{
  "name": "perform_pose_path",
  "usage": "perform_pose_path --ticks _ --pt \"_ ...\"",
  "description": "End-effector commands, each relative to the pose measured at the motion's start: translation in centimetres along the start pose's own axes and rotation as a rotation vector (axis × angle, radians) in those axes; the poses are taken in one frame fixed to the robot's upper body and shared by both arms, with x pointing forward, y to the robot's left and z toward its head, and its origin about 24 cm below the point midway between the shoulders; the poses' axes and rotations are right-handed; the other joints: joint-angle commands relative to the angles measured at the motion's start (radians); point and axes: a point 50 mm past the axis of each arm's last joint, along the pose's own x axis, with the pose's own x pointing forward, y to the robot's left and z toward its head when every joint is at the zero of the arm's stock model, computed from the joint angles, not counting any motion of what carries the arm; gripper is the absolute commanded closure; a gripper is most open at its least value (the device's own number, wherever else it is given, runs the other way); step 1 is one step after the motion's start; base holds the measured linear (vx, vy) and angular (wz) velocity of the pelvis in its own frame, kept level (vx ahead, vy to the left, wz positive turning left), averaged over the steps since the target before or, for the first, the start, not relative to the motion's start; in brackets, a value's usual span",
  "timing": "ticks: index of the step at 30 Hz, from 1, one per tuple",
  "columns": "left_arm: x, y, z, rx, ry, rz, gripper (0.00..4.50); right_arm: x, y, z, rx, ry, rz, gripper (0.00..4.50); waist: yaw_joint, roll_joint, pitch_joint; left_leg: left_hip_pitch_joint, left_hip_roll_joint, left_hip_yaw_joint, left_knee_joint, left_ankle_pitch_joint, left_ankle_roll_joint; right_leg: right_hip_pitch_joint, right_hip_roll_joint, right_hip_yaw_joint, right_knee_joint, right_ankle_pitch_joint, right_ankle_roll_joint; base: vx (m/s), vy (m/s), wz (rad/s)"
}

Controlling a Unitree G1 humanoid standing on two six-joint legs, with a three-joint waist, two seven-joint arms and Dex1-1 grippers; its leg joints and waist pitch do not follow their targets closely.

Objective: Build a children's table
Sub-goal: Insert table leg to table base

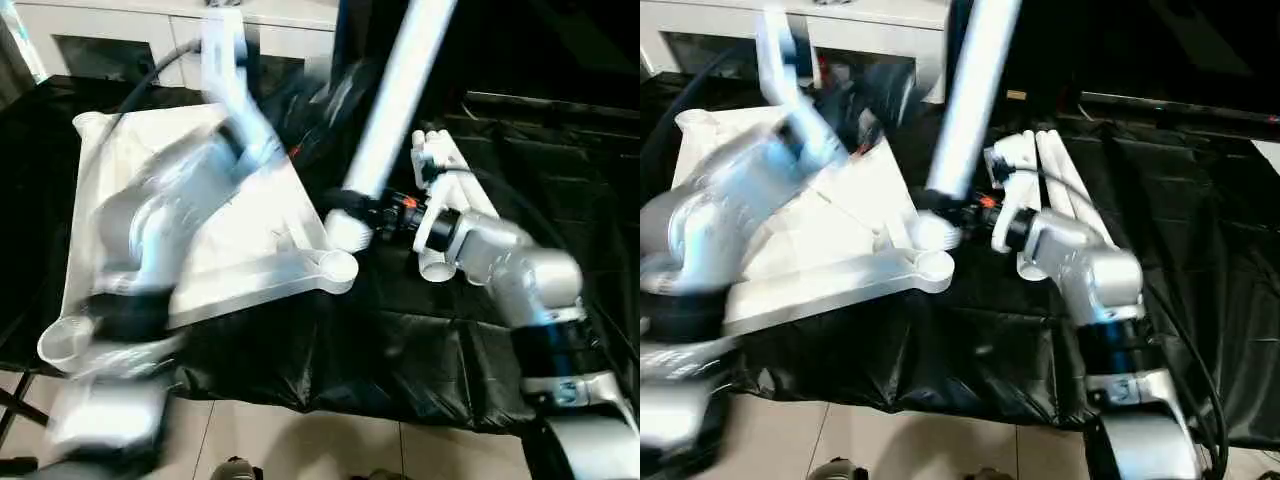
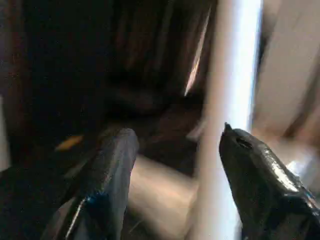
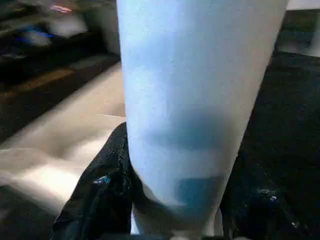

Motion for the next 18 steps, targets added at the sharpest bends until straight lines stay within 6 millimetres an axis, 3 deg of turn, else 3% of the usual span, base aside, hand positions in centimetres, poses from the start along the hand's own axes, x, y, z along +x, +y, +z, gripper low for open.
perform_pose_path --ticks 1,2,4,6,7,8,10,15,16,18 --pt "0.0 -0.4 -2.8 0.097 0.127 -0.037 1.46 0.1 -0.8 0.2 -0.029 -0.043 -0.107 2.62 0.002 -0.004 -0.083 0.017 0.024 -0.003 -0.07 -0.059 -0.037 0.053 -0.087 0.037 -0.073 -0.151 -0.124 0.0 0.0 0.0" --pt "-0.3 -0.3 -3.9 0.113 0.164 -0.039 1.46 0.1 -1.0 0.0 -0.02 -0.037 -0.13 2.62 0.0 0.003 -0.085 0.02 0.025 -0.002 -0.07 -0.072 -0.047 0.051 -0.086 0.037 -0.071 -0.139 -0.131 0.0 0.0 0.0" --pt "-1.1 -0.1 -6.1 0.131 0.263 -0.049 1.46 0.3 -1.1 -0.3 -0.042 -0.007 -0.149 2.62 -0.002 0.004 -0.085 0.018 0.026 -0.003 -0.072 -0.067 -0.048 0.052 -0.083 0.037 -0.066 -0.087 -0.144 0.0 0.0 0.0" --pt "-1.1 -0.1 -6.3 0.129 0.267 -0.053 1.46 0.3 -1.1 -0.3 -0.042 -0.007 -0.151 2.62 -0.002 0.005 -0.086 0.02 0.025 -0.001 -0.071 -0.072 -0.051 0.053 -0.083 0.037 -0.063 -0.056 -0.157 0.0 0.0 0.0" --pt "-1.7 -0.2 -7.7 0.093 0.31 -0.099 1.46 0.4 -1.3 -0.5 -0.051 0.006 -0.178 2.62 -0.004 0.016 -0.085 0.017 0.022 -0.001 -0.071 -0.075 -0.056 0.052 -0.082 0.038 -0.065 -0.048 -0.162 0.0 0.0 0.0" --pt "-1.7 -0.3 -8.1 0.078 0.318 -0.114 1.46 0.4 -1.4 -0.5 -0.056 0.012 -0.191 2.62 -0.003 0.014 -0.085 0.017 0.021 -0.001 -0.071 -0.079 -0.058 0.054 -0.082 0.038 -0.065 -0.046 -0.164 0.0 0.0 0.0" --pt "-2.0 0.0 -9.5 0.108 0.367 -0.107 1.46 0.4 -1.3 -0.6 -0.049 0.007 -0.187 2.62 -0.004 0.02 -0.086 0.018 0.021 -0.003 -0.071 -0.099 -0.062 0.057 -0.082 0.04 -0.063 -0.038 -0.168 0.0 0.0 0.0" --pt "-2.7 0.3 -10.6 0.092 0.418 -0.152 1.46 0.6 -0.7 -0.7 -0.069 -0.01 -0.147 2.62 -0.007 0.022 -0.084 0.02 0.023 -0.004 -0.073 -0.143 -0.066 0.055 -0.085 0.041 -0.069 -0.079 -0.177 0.0 0.0 0.0" --pt "-3.0 0.3 -11.0 0.092 0.433 -0.181 1.76 0.6 -0.7 -0.7 -0.084 -0.009 -0.144 2.62 -0.009 0.017 -0.083 0.021 0.024 -0.003 -0.074 -0.151 -0.066 0.055 -0.084 0.041 -0.07 -0.093 -0.177 0.0 0.0 0.0" --pt "-3.3 0.3 -11.3 0.097 0.45 -0.211 1.83 0.5 -0.6 -0.6 -0.085 -0.009 -0.135 2.62 -0.008 0.016 -0.083 0.022 0.025 -0.004 -0.075 -0.151 -0.064 0.054 -0.085 0.042 -0.069 -0.106 -0.177 0.0 0.0 0.0"
